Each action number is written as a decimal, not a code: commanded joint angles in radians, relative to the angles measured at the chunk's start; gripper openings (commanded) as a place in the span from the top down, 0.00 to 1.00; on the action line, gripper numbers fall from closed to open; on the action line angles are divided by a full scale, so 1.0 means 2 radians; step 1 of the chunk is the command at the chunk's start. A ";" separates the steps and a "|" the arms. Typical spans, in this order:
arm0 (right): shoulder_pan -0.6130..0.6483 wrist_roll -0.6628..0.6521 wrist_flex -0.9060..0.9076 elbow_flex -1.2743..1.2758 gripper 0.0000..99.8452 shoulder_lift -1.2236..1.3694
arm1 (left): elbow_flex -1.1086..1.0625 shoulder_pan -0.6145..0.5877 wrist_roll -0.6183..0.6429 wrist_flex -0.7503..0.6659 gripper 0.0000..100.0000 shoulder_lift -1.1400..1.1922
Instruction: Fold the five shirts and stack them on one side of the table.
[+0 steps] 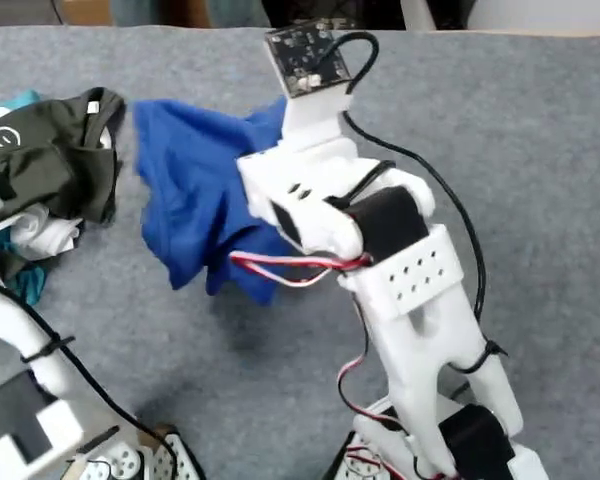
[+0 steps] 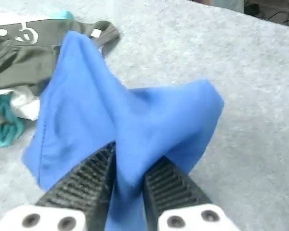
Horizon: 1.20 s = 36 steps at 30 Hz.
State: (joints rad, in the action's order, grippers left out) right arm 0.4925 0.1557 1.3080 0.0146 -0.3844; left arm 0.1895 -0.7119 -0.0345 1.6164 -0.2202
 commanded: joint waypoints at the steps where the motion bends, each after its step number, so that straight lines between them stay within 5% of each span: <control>1: -0.063 -0.001 -0.015 0.105 0.99 -0.014 | -0.059 0.021 -0.005 -0.035 0.74 -0.057; 7: -0.209 -0.128 -0.069 0.310 0.99 -0.019 | -0.158 0.101 -0.015 -0.040 0.74 -0.143; 15: -0.464 -0.477 -0.071 0.357 0.98 -0.019 | -0.260 0.185 -0.036 -0.064 0.74 -0.188; 19: -0.544 -0.573 -0.073 0.346 0.82 -0.019 | -0.280 0.168 -0.037 -0.074 0.74 -0.189; 24: -0.567 -0.575 -0.068 0.306 0.56 -0.020 | -0.278 0.145 -0.037 -0.075 0.74 -0.188; 27: -0.559 -0.573 -0.068 0.282 0.53 -0.024 | -0.277 0.134 -0.038 -0.075 0.74 -0.189; 31: -0.532 -0.572 -0.031 0.248 0.64 -0.064 | -0.277 0.110 -0.055 -0.073 0.74 -0.189; 36: -0.441 -0.572 0.029 0.234 0.93 -0.128 | -0.273 0.099 -0.064 -0.056 0.74 -0.193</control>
State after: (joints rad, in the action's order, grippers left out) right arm -0.5002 -0.9797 1.3280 0.5332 -0.5623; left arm -0.3690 -0.5048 -0.1450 1.4830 -0.5715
